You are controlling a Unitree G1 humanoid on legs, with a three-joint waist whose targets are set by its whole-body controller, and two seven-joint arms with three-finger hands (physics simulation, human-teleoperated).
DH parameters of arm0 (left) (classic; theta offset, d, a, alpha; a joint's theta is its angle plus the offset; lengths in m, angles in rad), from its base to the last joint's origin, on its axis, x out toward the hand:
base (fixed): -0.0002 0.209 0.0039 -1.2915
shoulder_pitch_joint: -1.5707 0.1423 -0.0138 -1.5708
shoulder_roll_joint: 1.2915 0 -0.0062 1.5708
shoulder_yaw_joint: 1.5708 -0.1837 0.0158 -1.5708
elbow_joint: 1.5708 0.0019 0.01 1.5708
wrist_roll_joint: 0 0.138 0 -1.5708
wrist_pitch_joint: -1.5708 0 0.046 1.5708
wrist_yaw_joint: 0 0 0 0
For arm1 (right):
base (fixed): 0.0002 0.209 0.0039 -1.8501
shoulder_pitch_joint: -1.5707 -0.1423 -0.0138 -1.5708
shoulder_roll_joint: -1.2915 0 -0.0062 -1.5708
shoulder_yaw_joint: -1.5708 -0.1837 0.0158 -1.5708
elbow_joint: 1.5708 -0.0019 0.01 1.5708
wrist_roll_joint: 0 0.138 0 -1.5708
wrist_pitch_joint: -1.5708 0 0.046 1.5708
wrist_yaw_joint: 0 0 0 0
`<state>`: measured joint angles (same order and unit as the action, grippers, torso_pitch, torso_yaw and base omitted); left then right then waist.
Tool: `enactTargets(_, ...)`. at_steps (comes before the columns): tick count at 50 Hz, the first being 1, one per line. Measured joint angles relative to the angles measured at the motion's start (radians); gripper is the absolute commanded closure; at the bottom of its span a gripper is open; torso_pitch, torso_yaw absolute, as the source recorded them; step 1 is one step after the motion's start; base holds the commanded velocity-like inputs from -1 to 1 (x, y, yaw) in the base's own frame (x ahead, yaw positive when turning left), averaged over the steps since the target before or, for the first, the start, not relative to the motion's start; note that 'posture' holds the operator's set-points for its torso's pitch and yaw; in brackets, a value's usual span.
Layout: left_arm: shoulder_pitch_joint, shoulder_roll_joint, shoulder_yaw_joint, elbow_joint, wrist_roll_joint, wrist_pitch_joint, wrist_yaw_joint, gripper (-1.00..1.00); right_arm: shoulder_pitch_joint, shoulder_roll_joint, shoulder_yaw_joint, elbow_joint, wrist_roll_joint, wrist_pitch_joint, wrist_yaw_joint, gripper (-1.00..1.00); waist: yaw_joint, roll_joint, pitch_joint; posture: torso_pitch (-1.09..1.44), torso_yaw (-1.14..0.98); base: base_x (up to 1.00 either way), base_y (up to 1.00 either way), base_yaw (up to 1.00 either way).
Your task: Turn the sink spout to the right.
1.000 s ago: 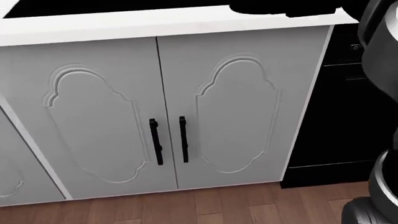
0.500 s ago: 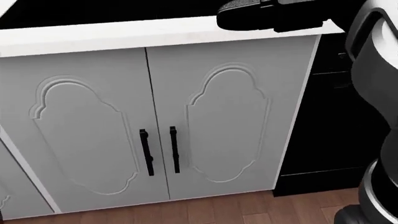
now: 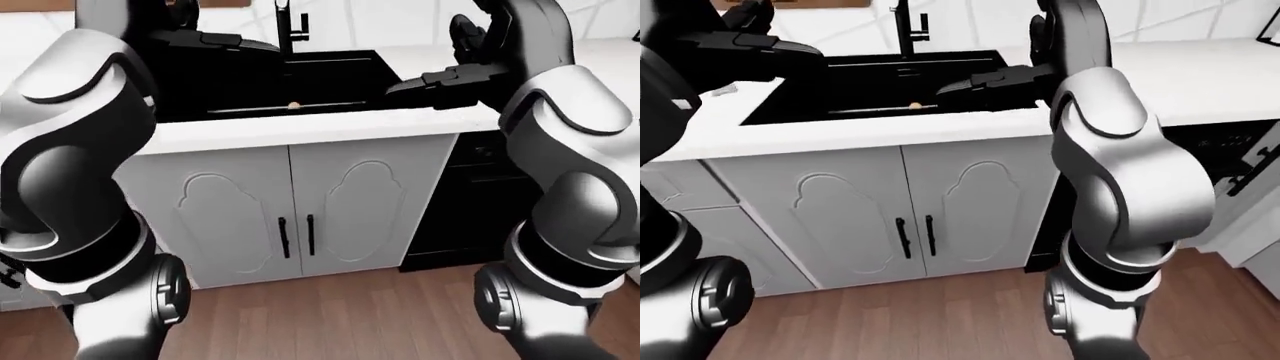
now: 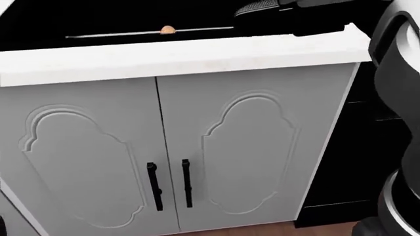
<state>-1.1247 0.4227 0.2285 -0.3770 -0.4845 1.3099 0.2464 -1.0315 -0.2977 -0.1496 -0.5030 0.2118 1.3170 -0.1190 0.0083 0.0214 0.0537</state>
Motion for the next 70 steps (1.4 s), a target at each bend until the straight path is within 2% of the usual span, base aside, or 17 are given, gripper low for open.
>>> enactTargets(5, -0.005, -0.001, 0.000, -0.003, 0.005, -0.003, 0.002, -1.00, -0.017, 0.004, 0.011, -0.008, -0.008, 0.016, 0.005, -1.00, 0.018, -0.066, -0.005, 0.00, 0.00, 0.35, 0.00, 0.00)
enactTargets(9, 0.005, -0.019, -0.028, 0.004, -0.007, 0.020, -0.007, -1.00, 0.003, 0.002, -0.002, 0.004, -0.022, 0.035, 0.007, -1.00, -0.003, -0.068, 0.024, 0.00, 0.00, 0.34, 0.00, 0.00)
enactTargets(15, 0.000, -0.011, -0.014, -0.003, 0.000, 0.010, -0.016, -1.00, -0.015, -0.001, 0.005, -0.004, -0.039, 0.030, 0.017, -1.00, -0.009, -0.029, 0.006, 0.00, 0.00, 0.35, 0.00, 0.00)
enactTargets(20, -0.029, -0.007, -0.007, -0.015, -0.001, 0.018, -0.011, -1.00, -0.025, 0.003, 0.004, -0.005, -0.050, 0.027, 0.023, -1.00, -0.022, 0.042, -0.005, 0.00, 0.00, 0.34, 0.00, 0.00)
enactTargets(23, -0.009, -0.001, 0.002, -0.002, 0.003, 0.025, -0.009, -1.00, -0.014, 0.015, 0.020, 0.009, -0.048, 0.035, 0.031, -1.00, -0.006, 0.040, 0.023, 0.00, 0.00, 0.34, 0.00, 0.00)
enactTargets(27, -0.011, -0.004, -0.002, 0.006, 0.012, 0.034, -0.003, -1.00, -0.013, 0.011, 0.022, 0.005, -0.047, 0.046, 0.040, -1.00, -0.006, 0.031, 0.003, 0.00, 0.00, 0.34, 0.00, 0.00)
enactTargets(33, -0.023, 0.000, -0.002, -0.009, 0.009, 0.018, -0.010, -1.00, -0.030, 0.005, 0.020, -0.003, -0.071, 0.021, 0.038, -1.00, 0.008, -0.026, -0.010, 0.00, 0.00, 0.24, 0.00, 0.00)
enactTargets(35, -0.038, 0.000, -0.001, -0.007, 0.011, 0.012, -0.011, -1.00, -0.034, -0.009, 0.024, 0.012, -0.084, 0.005, 0.038, -1.00, 0.001, -0.062, -0.004, 0.00, 0.00, 0.00, 0.00, 0.00)
enactTargets(38, -0.016, -0.013, -0.019, 0.001, 0.006, 0.017, -0.018, -1.00, -0.013, -0.015, 0.019, 0.039, -0.112, 0.013, 0.036, -1.00, 0.000, -0.062, 0.046, 0.00, 0.00, 0.00, 0.00, 0.00)
enactTargets(41, -0.006, -0.016, -0.024, 0.017, -0.002, 0.041, -0.024, -1.00, -0.010, -0.013, 0.032, 0.079, -0.141, 0.033, 0.031, -1.00, 0.004, -0.063, 0.067, 0.00, 0.00, 0.00, 0.00, 0.00)
enactTargets(45, 0.000, -0.013, -0.012, -0.006, 0.006, 0.034, -0.021, -1.00, 0.005, 0.023, 0.038, 0.046, -0.163, 0.038, 0.045, -1.00, 0.000, -0.037, 0.060, 0.00, 0.00, 0.00, 0.00, 0.00)
enactTargets(47, -0.010, -0.011, -0.007, -0.016, 0.008, 0.026, -0.019, -1.00, -0.005, 0.035, 0.024, 0.022, -0.156, 0.037, 0.057, -1.00, -0.003, 0.002, 0.040, 0.00, 0.00, 0.00, 0.00, 0.00)
enactTargets(51, -0.015, -0.008, -0.001, -0.017, 0.009, 0.033, -0.014, -1.00, -0.009, 0.057, 0.012, 0.006, -0.134, 0.044, 0.070, -1.00, 0.002, -0.024, 0.027, 0.00, 0.00, 0.00, 0.00, 0.25)
enactTargets(55, -0.001, -0.013, -0.013, 0.008, 0.008, 0.054, -0.014, -1.00, -0.019, 0.055, -0.021, 0.017, -0.107, 0.059, 0.058, -1.00, 0.028, 0.009, -0.002, 0.00, 0.00, 0.00, 0.00, 1.00)
enactTargets(57, -0.015, -0.012, -0.009, -0.006, 0.012, 0.052, -0.011, -1.00, -0.027, 0.046, -0.023, 0.013, -0.098, 0.061, 0.047, -1.00, 0.027, 0.004, -0.016, 0.00, 0.00, 0.00, 0.00, 1.00)
enactTargets(62, -0.042, -0.002, 0.005, -0.040, 0.019, 0.015, -0.013, -1.00, -0.048, 0.038, -0.011, 0.001, -0.080, 0.046, 0.024, -1.00, -0.020, -0.072, 0.019, 0.00, 0.00, 0.00, 0.00, 0.20)
enactTargets(70, -0.010, -0.018, -0.019, -0.002, 0.007, 0.056, -0.029, -1.00, -0.035, 0.045, -0.030, 0.008, -0.056, 0.084, -0.012, -1.00, -0.016, -0.037, 0.039, 0.00, 0.00, 0.00, 0.00, 0.00)
